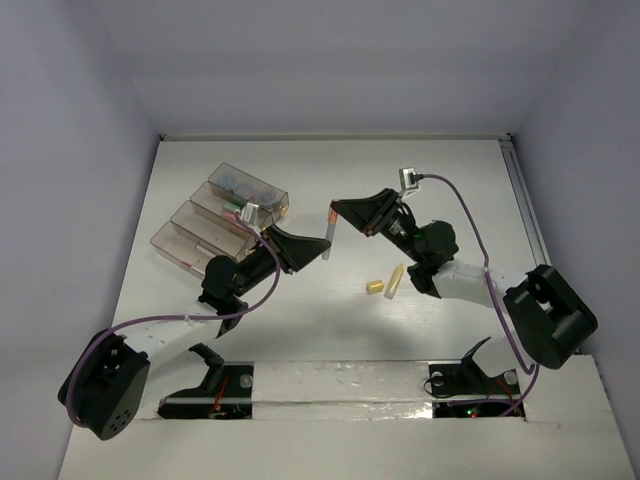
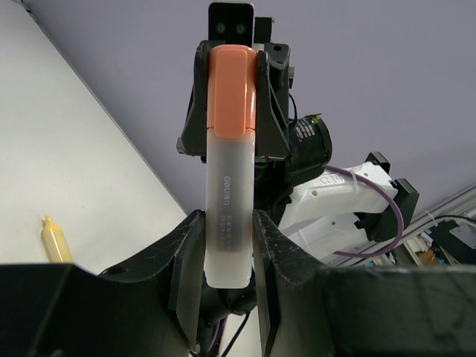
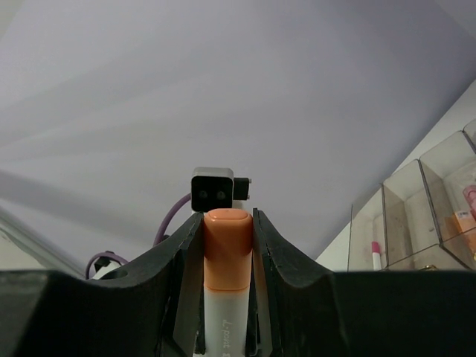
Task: Sort the stationery into containers
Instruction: Close the pen cap on the pen.
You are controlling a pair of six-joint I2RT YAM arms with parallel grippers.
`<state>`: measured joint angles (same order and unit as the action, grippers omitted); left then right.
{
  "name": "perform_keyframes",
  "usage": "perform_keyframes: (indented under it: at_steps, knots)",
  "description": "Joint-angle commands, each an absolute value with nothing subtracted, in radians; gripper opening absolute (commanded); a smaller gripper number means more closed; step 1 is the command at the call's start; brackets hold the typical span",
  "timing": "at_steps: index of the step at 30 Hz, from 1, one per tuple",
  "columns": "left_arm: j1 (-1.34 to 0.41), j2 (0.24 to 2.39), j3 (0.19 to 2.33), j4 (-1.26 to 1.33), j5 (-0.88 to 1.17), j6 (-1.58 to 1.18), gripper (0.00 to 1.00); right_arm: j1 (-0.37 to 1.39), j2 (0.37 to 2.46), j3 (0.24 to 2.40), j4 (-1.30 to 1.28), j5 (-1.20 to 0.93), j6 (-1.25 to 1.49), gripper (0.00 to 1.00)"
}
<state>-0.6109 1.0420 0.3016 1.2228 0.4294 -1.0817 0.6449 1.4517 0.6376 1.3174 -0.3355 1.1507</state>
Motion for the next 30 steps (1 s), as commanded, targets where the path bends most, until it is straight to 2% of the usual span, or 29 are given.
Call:
perform_keyframes:
  at_steps: [1, 10, 20, 30]
  knots:
    - [-0.588, 1.037, 0.388, 1.477, 0.402, -1.089, 0.00, 0.657, 1.410, 0.620, 1.614, -0.322, 1.108, 0.11]
    - [-0.588, 1.017, 0.420, 1.417, 0.397, -1.049, 0.00, 0.657, 1.358, 0.641, 1.485, -0.376, 1.094, 0.13]
    - [-0.578, 1.012, 0.480, 1.362, 0.413, -1.015, 0.00, 0.657, 1.235, 0.663, 1.125, -0.468, 0.970, 0.12]
    - [-0.578, 1.066, 0.569, 1.391, 0.442, -1.020, 0.00, 0.657, 1.273, 0.652, 1.094, -0.515, 0.933, 0.07]
